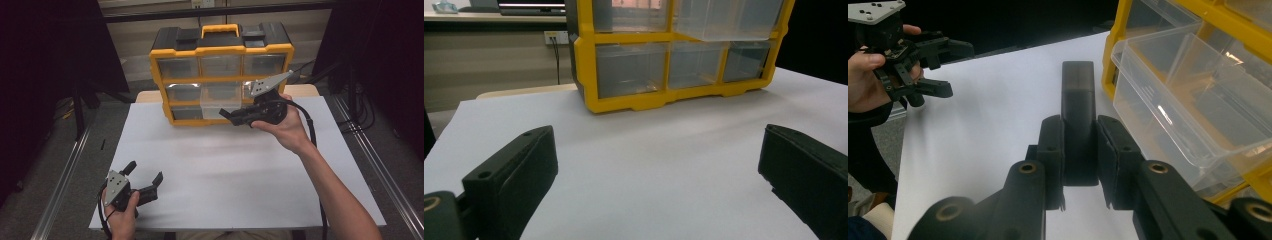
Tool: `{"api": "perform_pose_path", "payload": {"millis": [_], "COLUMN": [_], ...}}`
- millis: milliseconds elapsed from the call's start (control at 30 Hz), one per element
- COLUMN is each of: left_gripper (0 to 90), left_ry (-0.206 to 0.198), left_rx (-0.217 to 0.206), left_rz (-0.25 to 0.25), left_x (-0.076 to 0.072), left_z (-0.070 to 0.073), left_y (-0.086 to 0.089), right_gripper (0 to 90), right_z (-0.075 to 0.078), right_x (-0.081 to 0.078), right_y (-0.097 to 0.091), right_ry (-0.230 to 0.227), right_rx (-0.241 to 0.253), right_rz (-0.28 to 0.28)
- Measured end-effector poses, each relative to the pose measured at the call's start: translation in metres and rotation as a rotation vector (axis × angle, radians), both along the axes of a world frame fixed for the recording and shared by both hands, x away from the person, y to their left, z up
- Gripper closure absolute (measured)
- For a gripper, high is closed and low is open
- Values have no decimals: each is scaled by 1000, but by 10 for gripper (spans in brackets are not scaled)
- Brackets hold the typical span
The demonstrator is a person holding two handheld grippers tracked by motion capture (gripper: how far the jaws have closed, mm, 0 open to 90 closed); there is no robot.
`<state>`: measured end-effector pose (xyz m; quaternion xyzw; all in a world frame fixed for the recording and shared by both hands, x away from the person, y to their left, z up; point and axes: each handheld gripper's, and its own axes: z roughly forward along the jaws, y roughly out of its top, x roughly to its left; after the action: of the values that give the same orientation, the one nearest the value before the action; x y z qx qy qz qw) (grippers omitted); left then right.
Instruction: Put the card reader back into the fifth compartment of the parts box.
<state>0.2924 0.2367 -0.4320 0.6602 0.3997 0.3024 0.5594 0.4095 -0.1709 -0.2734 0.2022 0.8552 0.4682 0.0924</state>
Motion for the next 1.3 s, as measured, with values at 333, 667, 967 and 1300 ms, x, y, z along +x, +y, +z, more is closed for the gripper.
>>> {"api": "perform_pose_path", "payload": {"millis": [333,667,967,1300], "left_gripper": [26,27,27,27], "left_ry": [-3,-6,-4,-4], "left_rx": [-1,1,-8,-5], "left_rz": [-6,-5,-5,-7], "left_x": [0,0,0,0], "left_z": [0,1,1,1], "left_y": [0,1,1,1], "right_gripper": [737,737,737,737], "right_z": [18,34,46,54], "right_x": [7,15,29,40], "right_y": [4,6,10,15], "right_ry": [-36,-53,-49,-49], "right_rx": [-4,-22,-60,-83], "right_rz": [3,-5,-27,-36]}}
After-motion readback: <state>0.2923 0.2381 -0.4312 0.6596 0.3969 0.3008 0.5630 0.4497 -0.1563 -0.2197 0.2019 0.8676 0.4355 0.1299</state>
